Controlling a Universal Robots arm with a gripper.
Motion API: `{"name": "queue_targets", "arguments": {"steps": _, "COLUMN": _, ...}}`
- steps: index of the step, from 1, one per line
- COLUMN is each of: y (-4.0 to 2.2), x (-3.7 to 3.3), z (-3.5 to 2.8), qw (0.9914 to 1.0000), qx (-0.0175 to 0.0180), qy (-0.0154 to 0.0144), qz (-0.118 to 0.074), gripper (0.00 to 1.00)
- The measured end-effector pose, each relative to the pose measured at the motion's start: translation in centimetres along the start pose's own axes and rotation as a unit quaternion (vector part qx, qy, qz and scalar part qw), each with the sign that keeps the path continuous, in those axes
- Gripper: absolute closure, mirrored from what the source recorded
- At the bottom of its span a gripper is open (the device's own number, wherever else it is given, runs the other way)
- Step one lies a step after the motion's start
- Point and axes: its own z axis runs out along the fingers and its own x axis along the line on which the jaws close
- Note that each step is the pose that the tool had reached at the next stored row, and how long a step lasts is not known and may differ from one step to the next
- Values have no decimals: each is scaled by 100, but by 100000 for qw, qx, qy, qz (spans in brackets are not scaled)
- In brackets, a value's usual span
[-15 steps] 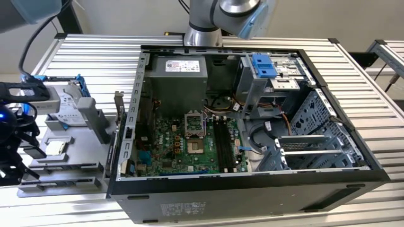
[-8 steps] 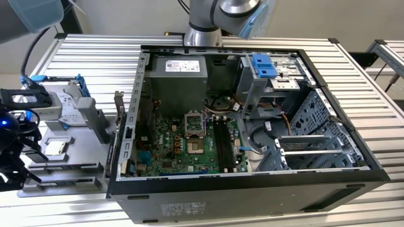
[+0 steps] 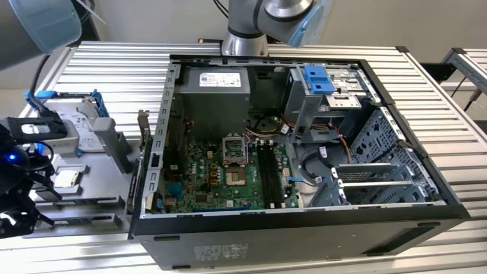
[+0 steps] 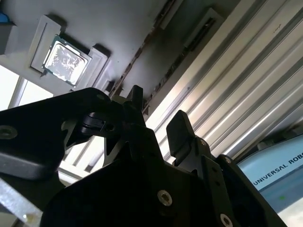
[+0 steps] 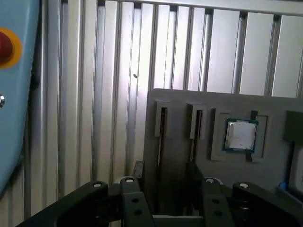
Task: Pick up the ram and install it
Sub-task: 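Pick up the ram and move it above insertion slot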
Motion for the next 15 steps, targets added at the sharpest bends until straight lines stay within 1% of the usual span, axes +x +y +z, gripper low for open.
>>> {"name": "queue_targets", "arguments": {"steps": 7, "y": 1, "x": 29, "z": 127, "qw": 100000, "qx": 4, "qy": -17, "qz": -4, "gripper": 0}}
{"name": "queue_targets", "arguments": {"steps": 15, "y": 2, "x": 37, "z": 273, "qw": 100000, "qx": 12, "qy": -14, "qz": -8, "gripper": 0}}
